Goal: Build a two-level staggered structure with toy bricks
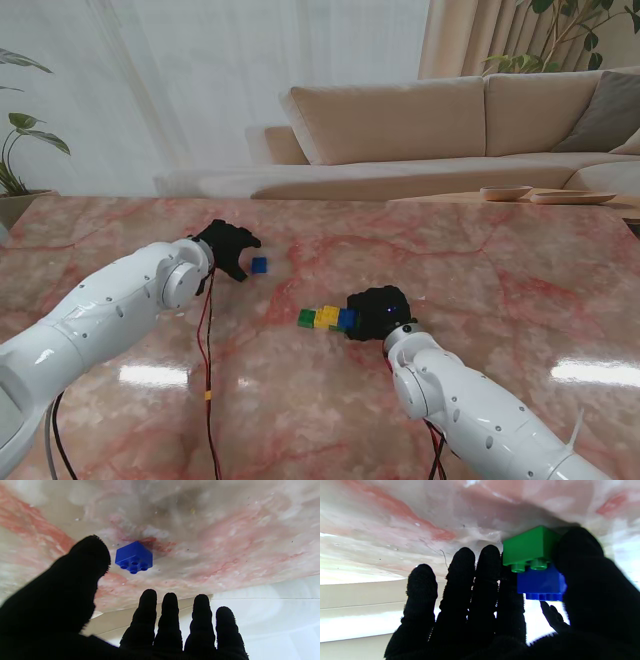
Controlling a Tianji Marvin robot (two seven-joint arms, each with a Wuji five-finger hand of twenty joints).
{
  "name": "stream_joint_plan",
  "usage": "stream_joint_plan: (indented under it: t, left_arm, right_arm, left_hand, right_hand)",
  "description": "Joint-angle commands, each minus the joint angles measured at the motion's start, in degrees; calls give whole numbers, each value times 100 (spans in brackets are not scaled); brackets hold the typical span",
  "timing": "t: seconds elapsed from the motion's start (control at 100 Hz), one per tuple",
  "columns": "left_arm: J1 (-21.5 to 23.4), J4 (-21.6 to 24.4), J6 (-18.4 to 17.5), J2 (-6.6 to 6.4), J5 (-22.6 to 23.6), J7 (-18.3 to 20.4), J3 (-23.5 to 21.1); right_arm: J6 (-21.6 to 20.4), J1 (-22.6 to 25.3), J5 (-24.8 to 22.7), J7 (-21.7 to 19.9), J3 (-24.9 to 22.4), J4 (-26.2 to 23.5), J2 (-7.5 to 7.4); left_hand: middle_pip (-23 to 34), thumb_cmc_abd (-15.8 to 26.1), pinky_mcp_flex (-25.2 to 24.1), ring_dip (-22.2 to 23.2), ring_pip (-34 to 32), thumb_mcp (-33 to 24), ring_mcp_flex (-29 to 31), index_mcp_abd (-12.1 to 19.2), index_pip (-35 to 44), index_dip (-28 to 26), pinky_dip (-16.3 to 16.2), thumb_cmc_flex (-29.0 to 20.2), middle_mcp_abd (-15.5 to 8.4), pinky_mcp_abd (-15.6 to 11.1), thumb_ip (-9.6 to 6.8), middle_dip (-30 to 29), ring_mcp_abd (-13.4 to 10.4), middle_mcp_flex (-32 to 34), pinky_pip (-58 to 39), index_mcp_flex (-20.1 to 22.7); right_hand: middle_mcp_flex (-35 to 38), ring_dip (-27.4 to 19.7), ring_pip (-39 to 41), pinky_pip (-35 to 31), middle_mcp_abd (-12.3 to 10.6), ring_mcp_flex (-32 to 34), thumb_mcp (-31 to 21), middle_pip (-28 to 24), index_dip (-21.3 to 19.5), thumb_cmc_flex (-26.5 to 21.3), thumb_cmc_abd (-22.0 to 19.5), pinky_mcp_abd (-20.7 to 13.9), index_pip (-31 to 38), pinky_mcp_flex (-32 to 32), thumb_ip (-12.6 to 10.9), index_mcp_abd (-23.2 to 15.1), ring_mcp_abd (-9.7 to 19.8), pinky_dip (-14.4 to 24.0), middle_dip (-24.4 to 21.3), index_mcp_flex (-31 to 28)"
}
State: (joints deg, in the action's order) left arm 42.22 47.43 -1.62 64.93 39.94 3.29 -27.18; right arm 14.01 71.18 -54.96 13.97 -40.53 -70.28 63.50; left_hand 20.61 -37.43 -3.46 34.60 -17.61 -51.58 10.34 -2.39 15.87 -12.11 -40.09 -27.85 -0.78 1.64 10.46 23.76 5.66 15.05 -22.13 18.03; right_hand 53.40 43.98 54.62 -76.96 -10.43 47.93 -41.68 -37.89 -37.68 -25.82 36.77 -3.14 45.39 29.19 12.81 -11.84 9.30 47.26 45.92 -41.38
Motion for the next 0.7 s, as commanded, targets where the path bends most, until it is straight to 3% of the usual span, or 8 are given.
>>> stream_joint_plan:
  t: [0.0, 0.19, 0.49, 0.64, 0.69]
  left_arm:
    - [-26, -168, 5, 75, -47, -61, 62]
    - [-147, -677, -28, 304, -399, -258, 306]
    - [-395, -1623, -283, 798, -911, -550, 745]
    - [-446, -1954, -429, 990, -1053, -724, 826]
    - [-435, -2028, -457, 1037, -1082, -813, 812]
  right_arm:
    - [-2, 48, 9, -79, -7, 40, -7]
    - [-28, 37, 38, -64, -4, 61, 1]
    - [-27, 43, 84, -81, -19, 60, 9]
    - [-17, 40, 105, -106, -23, 62, 11]
    - [-19, 38, 112, -117, -25, 61, 11]
  left_hand:
    - [61, -179, -126, 84, 30, 114, -218, -191, -168, 93, -143, 188, 74, 25, -92, 100, -94, -212, 211, -283]
    - [97, -202, -181, 124, 14, 202, -293, -159, -241, 151, -224, 259, 62, -1, -59, 139, -106, -283, 338, -258]
    - [89, -133, -183, 181, 22, 293, -342, 111, 226, -71, -591, 277, 46, -27, -59, 176, -110, -311, 676, -120]
    - [211, -7, -172, 217, -7, 305, -324, 341, 1452, -726, -783, 202, 37, -53, -96, 278, -125, -226, 825, -76]
    - [282, 31, -166, 235, -34, 285, -305, 594, 2058, -1119, -846, 148, 22, -62, -111, 348, -128, -138, 847, -173]
  right_hand:
    - [135, 99, 39, -109, -97, 153, -550, 41, -31, -274, -131, 47, 488, -52, 115, -633, 33, 25, 135, -199]
    - [140, 101, 39, -109, -91, 158, -557, 44, -32, -275, -124, 47, 489, -52, 115, -643, 38, 26, 144, -205]
    - [151, 104, 38, -108, -96, 156, -565, 49, -33, -273, -126, 47, 491, -52, 117, -637, 33, 27, 158, -211]
    - [152, 105, 38, -106, -87, 154, -567, 53, -33, -270, -126, 47, 492, -54, 121, -635, 28, 28, 162, -214]
    - [163, 107, 42, -106, -90, 158, -567, 49, -34, -267, -130, 48, 498, -54, 121, -626, 30, 28, 166, -222]
